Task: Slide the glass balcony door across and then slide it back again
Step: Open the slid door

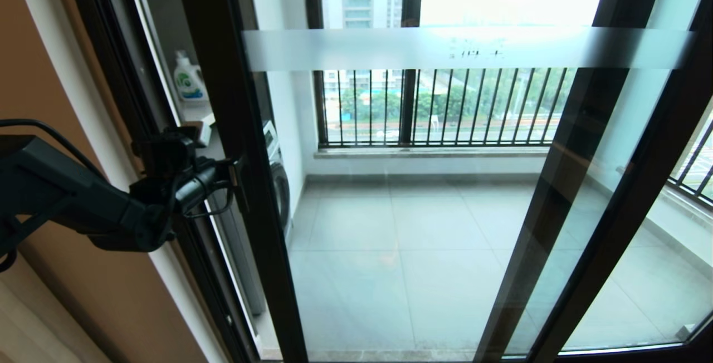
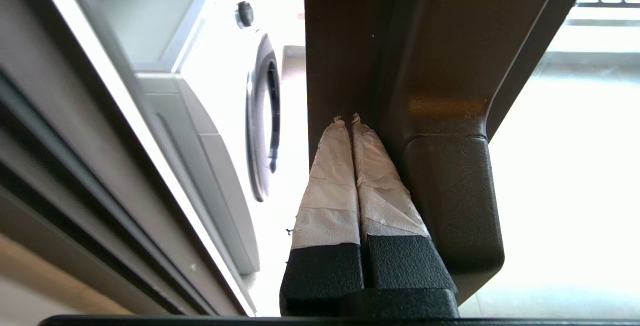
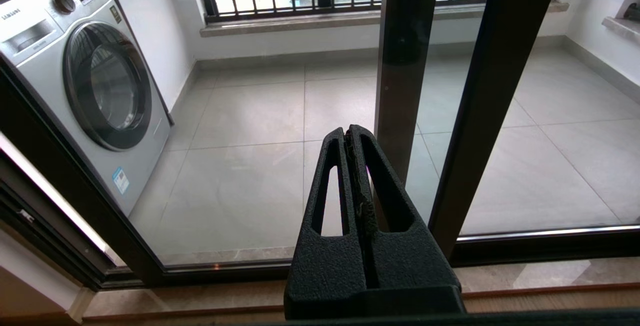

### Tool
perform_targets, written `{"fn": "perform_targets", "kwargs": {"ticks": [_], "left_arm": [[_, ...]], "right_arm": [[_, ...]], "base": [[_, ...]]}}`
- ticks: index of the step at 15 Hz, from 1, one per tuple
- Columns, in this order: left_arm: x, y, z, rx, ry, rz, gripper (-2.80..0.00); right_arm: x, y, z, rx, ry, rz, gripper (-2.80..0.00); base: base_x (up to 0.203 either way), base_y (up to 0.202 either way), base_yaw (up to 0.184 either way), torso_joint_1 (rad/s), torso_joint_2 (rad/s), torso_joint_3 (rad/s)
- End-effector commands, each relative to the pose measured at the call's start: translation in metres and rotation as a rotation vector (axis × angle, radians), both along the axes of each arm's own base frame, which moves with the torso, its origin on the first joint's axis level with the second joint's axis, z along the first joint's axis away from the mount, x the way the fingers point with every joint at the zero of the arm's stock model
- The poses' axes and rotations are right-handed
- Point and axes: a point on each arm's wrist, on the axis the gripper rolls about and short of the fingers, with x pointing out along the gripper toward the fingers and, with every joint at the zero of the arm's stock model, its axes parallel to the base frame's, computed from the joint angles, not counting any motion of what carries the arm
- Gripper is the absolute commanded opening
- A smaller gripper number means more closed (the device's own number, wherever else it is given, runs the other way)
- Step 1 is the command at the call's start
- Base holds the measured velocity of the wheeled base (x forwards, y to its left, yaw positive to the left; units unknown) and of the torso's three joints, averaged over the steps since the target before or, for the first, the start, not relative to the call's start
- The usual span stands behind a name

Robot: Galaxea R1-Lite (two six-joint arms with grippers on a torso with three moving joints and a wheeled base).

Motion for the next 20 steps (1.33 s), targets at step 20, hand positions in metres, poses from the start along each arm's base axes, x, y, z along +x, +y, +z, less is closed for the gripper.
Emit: {"fn": "perform_targets", "kwargs": {"ticks": [20], "left_arm": [[0.004,-0.145,0.001,0.004,-0.024,-0.217,-2.80]], "right_arm": [[0.000,0.000,0.000,0.000,0.001,0.001,-2.80]], "base": [[0.000,0.000,0.000,0.000,0.00,0.000]]}}
